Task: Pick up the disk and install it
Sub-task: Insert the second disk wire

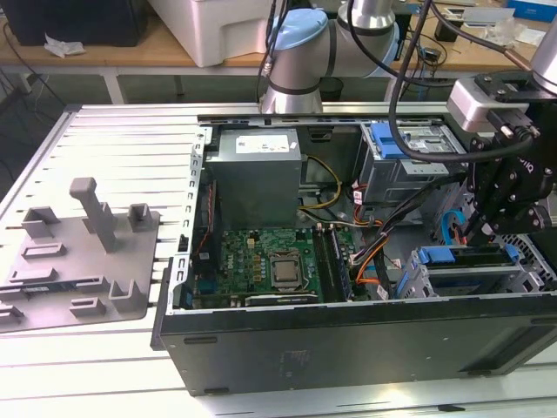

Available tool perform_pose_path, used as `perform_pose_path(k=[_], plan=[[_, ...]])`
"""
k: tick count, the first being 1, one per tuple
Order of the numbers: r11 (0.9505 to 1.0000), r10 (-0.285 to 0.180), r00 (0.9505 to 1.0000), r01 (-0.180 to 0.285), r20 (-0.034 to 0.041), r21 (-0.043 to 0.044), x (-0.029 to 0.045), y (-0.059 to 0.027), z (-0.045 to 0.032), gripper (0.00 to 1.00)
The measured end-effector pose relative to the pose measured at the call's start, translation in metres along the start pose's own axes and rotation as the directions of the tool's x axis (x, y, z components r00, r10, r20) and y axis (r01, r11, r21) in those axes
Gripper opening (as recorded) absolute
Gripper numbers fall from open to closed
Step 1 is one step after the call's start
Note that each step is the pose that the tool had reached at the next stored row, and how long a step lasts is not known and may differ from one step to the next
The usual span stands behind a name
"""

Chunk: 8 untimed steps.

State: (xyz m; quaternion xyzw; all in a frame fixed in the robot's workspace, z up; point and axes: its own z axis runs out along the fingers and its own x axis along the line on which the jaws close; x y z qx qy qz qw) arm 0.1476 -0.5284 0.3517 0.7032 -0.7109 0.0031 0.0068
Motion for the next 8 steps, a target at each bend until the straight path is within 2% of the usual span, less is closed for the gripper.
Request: perform_pose_path(k=[8], plan=[[1.0000, 0.000, 1.0000, 0.000, 0.0003, -0.0001, 0.0002, 0.0000, 0.0018, 0.16]])
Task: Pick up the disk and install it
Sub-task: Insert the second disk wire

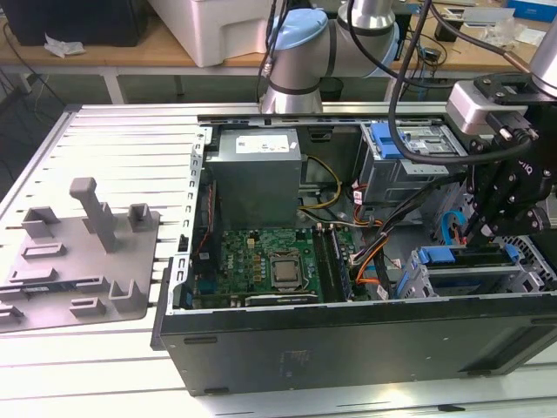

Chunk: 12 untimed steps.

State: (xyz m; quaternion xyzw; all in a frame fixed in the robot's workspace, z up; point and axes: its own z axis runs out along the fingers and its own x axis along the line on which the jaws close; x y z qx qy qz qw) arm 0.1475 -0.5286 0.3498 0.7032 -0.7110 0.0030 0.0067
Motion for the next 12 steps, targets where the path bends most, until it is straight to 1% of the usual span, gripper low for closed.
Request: perform_pose_path(k=[12], plan=[[1.0000, 0.000, 1.0000, 0.000, -0.0001, 0.0000, 0.0005, 0.0000, 0.0023, 0.16]])
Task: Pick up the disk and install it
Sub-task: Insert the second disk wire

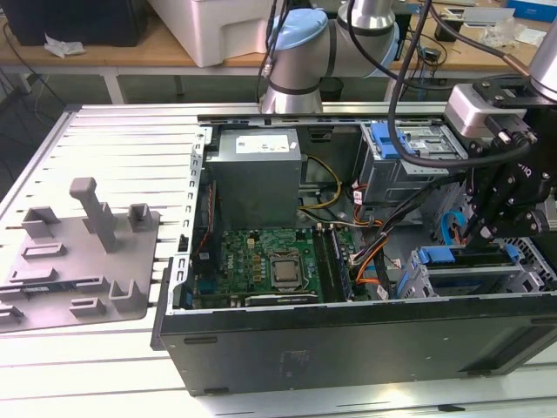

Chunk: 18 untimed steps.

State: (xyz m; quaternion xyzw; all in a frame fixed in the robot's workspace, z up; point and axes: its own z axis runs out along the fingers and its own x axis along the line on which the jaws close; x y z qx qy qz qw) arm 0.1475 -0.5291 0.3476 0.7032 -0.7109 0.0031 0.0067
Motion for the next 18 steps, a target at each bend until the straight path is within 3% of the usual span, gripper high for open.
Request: perform_pose_path(k=[18], plan=[[1.0000, 0.000, 1.0000, 0.000, -0.0001, 0.0000, 0.0001, 0.0000, 0.0036, 0.16]])
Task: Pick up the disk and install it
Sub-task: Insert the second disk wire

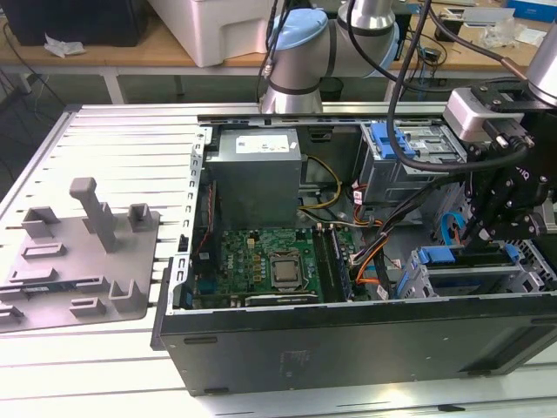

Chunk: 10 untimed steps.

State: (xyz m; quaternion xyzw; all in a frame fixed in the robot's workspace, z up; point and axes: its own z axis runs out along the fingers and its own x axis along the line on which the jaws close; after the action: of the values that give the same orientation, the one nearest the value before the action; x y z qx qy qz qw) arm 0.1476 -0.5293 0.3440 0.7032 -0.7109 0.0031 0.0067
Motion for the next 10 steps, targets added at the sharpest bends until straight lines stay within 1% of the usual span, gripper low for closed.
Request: perform_pose_path(k=[10], plan=[[1.0000, 0.000, 1.0000, 0.000, 0.0003, -0.0001, 0.0000, 0.0000, -0.0002, 0.16]])
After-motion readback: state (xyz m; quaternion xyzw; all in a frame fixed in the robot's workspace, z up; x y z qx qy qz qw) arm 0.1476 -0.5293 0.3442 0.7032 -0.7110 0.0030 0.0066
